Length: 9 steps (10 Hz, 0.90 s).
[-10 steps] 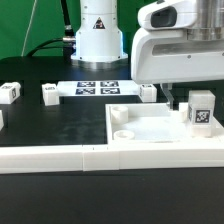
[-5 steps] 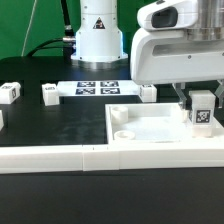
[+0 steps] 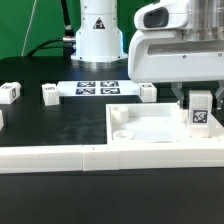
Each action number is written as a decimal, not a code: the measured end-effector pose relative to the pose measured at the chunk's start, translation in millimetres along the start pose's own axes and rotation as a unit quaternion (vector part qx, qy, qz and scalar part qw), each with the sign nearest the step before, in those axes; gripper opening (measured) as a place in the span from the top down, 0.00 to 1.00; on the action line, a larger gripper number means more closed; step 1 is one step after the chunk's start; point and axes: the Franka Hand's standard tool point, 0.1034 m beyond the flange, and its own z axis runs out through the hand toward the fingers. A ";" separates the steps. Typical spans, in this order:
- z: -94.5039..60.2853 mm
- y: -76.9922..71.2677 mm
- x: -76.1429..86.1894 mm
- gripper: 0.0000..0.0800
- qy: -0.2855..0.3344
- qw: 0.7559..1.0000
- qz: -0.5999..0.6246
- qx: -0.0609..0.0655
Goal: Assemble one leg
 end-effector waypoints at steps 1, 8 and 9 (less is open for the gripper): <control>0.4 3.5 1.0 0.64 0.002 0.999 0.051 -0.003; -2.8 32.7 7.2 0.61 0.024 0.956 0.291 -0.031; -3.4 37.0 8.2 0.59 0.026 0.952 0.303 -0.036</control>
Offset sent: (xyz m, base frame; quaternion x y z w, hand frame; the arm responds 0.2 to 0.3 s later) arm -0.0055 -0.0004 0.0002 0.0110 0.0142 0.2902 0.9568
